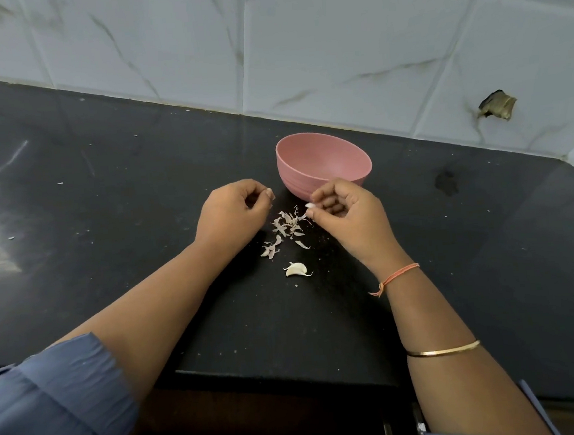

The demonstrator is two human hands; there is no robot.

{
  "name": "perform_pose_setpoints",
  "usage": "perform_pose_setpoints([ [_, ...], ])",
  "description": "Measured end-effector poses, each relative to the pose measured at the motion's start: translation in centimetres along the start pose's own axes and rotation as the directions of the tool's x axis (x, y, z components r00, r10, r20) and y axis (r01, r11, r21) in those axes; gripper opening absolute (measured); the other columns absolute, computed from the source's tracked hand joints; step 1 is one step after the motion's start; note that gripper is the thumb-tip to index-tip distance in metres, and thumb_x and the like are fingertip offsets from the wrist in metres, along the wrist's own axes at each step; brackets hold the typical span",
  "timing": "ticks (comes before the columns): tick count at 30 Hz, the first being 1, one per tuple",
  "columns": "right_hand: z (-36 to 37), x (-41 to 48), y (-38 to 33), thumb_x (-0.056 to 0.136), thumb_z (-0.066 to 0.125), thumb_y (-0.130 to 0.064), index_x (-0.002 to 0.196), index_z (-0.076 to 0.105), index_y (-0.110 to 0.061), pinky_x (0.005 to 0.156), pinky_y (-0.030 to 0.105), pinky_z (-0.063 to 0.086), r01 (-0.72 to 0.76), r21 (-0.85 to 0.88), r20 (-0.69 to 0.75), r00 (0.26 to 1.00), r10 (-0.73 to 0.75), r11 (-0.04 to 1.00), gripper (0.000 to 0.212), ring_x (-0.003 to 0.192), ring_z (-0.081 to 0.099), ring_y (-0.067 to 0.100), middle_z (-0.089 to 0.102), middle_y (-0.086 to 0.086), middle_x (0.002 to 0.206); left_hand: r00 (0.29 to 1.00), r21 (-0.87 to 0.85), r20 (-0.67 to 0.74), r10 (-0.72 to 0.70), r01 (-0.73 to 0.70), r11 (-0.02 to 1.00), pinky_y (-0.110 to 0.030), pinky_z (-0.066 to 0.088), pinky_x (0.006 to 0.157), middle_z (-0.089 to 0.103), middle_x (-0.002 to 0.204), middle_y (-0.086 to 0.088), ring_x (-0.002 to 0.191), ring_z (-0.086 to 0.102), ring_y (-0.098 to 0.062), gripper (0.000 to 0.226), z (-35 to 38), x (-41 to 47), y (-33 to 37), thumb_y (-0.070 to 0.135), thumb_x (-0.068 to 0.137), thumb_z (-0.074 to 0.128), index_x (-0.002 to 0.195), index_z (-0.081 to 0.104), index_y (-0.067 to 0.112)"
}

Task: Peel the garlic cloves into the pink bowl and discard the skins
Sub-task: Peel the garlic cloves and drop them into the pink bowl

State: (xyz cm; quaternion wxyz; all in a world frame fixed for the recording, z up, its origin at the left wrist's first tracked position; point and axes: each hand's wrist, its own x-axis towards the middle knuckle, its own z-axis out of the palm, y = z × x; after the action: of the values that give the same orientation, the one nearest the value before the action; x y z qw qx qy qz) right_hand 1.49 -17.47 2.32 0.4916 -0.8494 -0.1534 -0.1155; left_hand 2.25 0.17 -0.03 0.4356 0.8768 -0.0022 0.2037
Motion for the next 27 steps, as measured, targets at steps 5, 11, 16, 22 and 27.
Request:
perform_pose_setpoints([
  [5,-0.7,0.0,-1.2,0.082,0.069,-0.014,0.083,0.071,-0.017,0.072,0.023,0.050,0.045,-0.331,0.093,0.996,-0.014,0.943,0.004,0.074,0.062,0.006,0.069,-0.007,0.080,1.000,0.004,-0.011,-0.020,0.020,1.000,-0.025,0.045,0.060,0.068,0.072,0.006,0.053,0.050,-0.005,0.015,0.1,0.2,-0.1,0.028,0.088,0.055,0.081,0.069,0.025],
  [11,-2.0,0.1,-4.1,0.082,0.064,-0.005,0.080,0.069,-0.005,0.075,0.030,0.050,0.396,-0.421,-0.156,0.855,-0.495,0.816,0.005,0.080,0.064,0.018,0.070,0.004,0.083,0.999,0.014,-0.023,-0.039,0.039,0.999,-0.019,0.035,0.053,0.059,0.063,0.014,0.050,0.046,-0.004,0.016,0.0,0.2,0.0,0.029,0.090,0.055,0.080,0.067,0.025],
  [16,0.3,0.3,-1.6,0.087,0.056,-0.006,0.081,0.063,-0.016,0.072,0.027,0.038,0.122,-0.700,0.373,0.903,0.214,0.704,0.013,0.092,0.059,0.021,0.065,0.003,0.094,0.999,0.015,-0.017,-0.029,0.030,0.999,-0.020,0.040,0.057,0.066,0.072,0.009,0.056,0.052,-0.004,0.016,0.0,0.2,0.0,0.030,0.089,0.055,0.082,0.068,0.025],
  [22,0.5,0.9,-0.7,0.088,0.060,-0.010,0.087,0.070,-0.017,0.069,0.020,0.050,-0.116,-0.088,0.126,0.984,0.126,0.989,0.012,0.073,0.060,0.004,0.068,-0.005,0.079,0.997,-0.057,0.035,0.067,-0.065,0.996,-0.017,0.044,0.059,0.068,0.075,0.011,0.056,0.055,0.001,0.011,-0.1,-0.2,0.3,0.027,0.087,0.059,0.086,0.069,0.027],
  [27,0.2,0.5,-0.3,0.089,0.057,-0.002,0.087,0.068,-0.014,0.062,0.019,0.052,-0.263,0.267,0.167,0.960,0.224,0.927,0.016,0.067,0.059,0.005,0.068,0.002,0.077,0.964,-0.206,0.154,0.217,-0.184,0.961,-0.018,0.054,0.065,0.069,0.079,0.009,0.065,0.063,-0.003,0.017,-0.2,-0.9,0.8,0.014,0.085,0.064,0.095,0.070,0.027],
])
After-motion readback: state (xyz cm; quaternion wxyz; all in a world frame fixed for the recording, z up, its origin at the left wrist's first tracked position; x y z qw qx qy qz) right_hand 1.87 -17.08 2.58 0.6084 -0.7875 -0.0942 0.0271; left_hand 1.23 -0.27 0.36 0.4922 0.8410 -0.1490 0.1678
